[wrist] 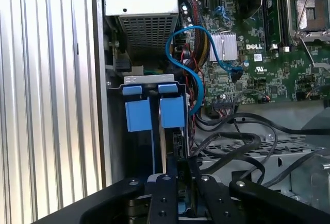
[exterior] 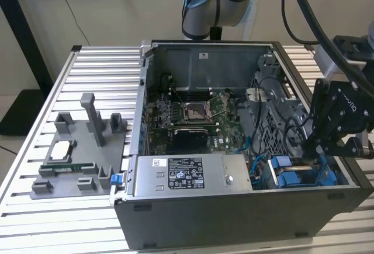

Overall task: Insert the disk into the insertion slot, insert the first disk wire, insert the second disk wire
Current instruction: 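Insert the first disk wire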

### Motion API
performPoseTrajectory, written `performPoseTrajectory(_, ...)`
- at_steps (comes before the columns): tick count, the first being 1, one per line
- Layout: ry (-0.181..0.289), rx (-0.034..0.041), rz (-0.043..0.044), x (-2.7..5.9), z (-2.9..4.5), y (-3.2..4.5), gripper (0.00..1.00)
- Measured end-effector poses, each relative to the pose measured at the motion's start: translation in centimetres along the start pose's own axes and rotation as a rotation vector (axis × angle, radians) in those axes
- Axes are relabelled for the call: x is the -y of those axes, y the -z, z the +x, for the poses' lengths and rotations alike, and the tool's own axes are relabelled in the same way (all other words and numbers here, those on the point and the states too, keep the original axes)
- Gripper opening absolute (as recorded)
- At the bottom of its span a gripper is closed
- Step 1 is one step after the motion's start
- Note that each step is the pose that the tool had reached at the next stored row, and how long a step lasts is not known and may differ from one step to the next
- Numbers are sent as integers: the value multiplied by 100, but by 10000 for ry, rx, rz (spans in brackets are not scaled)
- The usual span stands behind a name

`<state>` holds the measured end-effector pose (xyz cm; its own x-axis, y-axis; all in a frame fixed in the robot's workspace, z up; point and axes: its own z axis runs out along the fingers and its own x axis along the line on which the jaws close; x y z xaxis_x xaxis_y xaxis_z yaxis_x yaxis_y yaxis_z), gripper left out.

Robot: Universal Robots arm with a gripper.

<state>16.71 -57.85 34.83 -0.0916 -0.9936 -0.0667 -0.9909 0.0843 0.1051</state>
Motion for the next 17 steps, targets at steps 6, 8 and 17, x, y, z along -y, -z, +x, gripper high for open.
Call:
performPoseTrajectory(6, 268, -35, -12, 14, -27, -51, 0)
performPoseTrajectory(8, 426, -52, -20, 15, -31, -59, 0)
performPoseTrajectory(17, 874, -100, -48, 70, -36, -75, 0)
